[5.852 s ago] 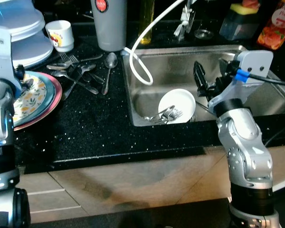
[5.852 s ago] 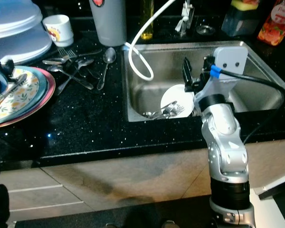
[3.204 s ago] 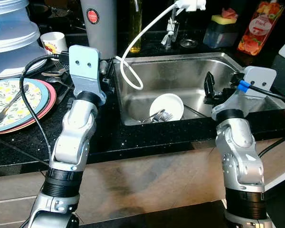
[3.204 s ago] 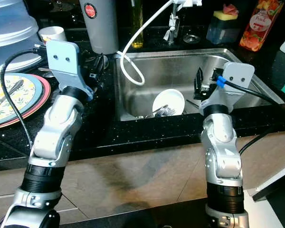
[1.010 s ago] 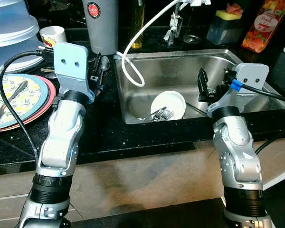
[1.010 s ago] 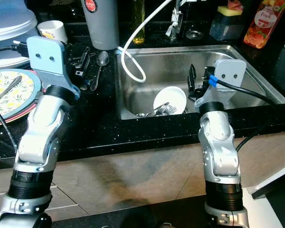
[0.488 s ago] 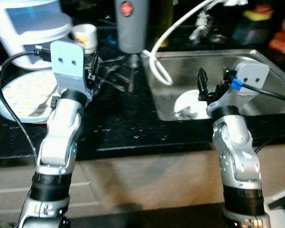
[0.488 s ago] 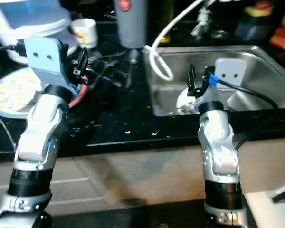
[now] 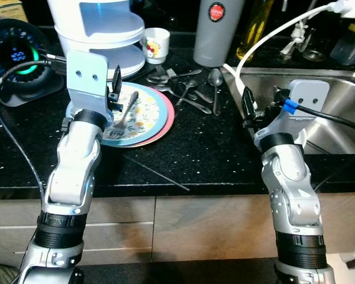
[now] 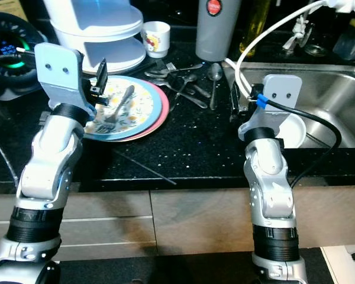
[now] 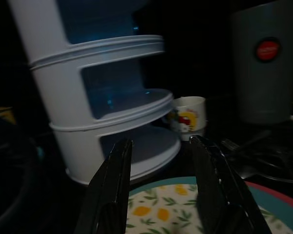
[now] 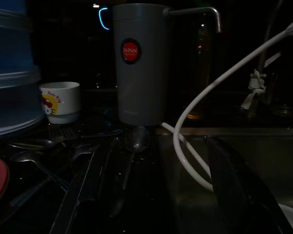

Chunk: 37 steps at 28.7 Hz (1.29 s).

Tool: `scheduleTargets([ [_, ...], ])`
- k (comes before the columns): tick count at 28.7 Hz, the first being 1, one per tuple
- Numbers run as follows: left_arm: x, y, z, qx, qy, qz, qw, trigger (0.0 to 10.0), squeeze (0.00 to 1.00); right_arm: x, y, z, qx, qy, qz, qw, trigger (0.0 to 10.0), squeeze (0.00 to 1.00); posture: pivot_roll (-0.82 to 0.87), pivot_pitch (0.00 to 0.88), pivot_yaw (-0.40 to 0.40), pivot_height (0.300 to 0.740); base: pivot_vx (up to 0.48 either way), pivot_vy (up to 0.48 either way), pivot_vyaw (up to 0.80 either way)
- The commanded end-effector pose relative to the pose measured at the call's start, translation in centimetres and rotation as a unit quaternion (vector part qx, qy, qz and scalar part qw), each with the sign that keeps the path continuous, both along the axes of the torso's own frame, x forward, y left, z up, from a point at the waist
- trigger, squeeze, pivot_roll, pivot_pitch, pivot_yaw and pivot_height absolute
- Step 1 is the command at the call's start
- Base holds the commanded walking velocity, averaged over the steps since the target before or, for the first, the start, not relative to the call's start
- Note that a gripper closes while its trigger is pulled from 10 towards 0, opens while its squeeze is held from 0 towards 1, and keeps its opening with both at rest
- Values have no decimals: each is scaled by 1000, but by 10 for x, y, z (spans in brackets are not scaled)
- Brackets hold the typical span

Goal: Kitchen organization

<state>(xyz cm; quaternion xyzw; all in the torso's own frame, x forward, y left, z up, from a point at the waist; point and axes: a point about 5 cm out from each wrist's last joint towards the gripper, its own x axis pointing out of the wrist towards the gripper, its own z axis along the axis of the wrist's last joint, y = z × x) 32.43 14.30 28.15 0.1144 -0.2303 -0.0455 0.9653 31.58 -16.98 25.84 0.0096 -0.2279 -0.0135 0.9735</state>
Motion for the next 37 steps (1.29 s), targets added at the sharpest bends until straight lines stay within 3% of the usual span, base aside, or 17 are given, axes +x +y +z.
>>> scheduleTargets([
  [1,2,-5,-5,7,14,-8,1000,10000,0,-3,-7,0,3,-4,-15,1000,10000,0,65,100,0,740,0,0,0],
  [7,2,-5,-5,6,20,-10,1000,10000,0,-3,-7,0,3,-5,-15,1000,10000,0,65,99,1,740,0,0,0],
  [8,4,-1,-6,-11,68,-25,997,10000,0,-3,-7,0,2,-4,-15,1000,10000,0,66,103,3,740,0,0,0],
  [10,5,1,-8,-20,97,-34,995,10000,0,-4,-7,0,2,-3,-16,1000,10000,0,66,103,3,740,0,0,0],
  [11,5,6,-7,4,116,-26,993,10000,0,-4,-7,0,0,-3,-15,1000,10000,0,66,107,8,740,0,0,0],
  [14,-12,36,11,190,118,-43,974,10000,0,-5,-11,-3,-4,3,-17,1000,10000,0,78,115,3,740,0,0,0],
  [16,-17,62,21,237,143,-32,960,10000,0,-5,-12,-5,-4,7,-18,1000,10000,0,93,121,-2,740,0,0,0],
  [18,-17,75,25,220,162,-23,962,10000,0,-4,-12,-5,-5,8,-16,1000,10000,0,93,121,-2,740,0,0,0],
  [20,-12,92,26,117,219,-27,968,10000,0,-2,-9,-5,-4,8,-10,1000,10000,0,126,124,-9,740,0,0,0],
  [23,-1,79,6,77,278,-91,953,10000,0,2,-3,-4,0,7,-1,1000,10000,0,128,126,-10,740,0,0,0],
  [24,2,72,0,78,288,-105,949,10000,208,2,-2,-4,-1,6,2,1000,10000,0,128,126,-10,740,0,0,0],
  [25,2,72,0,78,288,-105,949,10000,208,2,-2,-4,-1,6,2,1000,10000,0,128,126,-10,740,0,0,0],
  [26,6,63,-4,74,294,-117,946,10000,1000,2,-1,-4,-1,6,3,1000,10000,0,123,124,-5,740,0,0,0],
  [31,19,21,-8,42,292,-150,944,10000,1000,0,-1,-3,0,5,1,1000,10000,0,97,124,3,740,0,0,0],
  [34,21,18,-10,37,298,-134,944,10000,1000,-1,-1,-3,0,5,-1,1000,10000,0,88,124,7,740,0,0,0],
  [35,24,20,-14,38,308,-112,944,10000,0,-2,-1,-3,0,5,-2,1000,10000,0,87,124,10,740,0,0,0],
  [37,26,27,-26,49,322,-33,945,10000,0,-3,-3,-4,-1,5,-4,1000,10000,0,85,124,13,740,0,0,0],
])
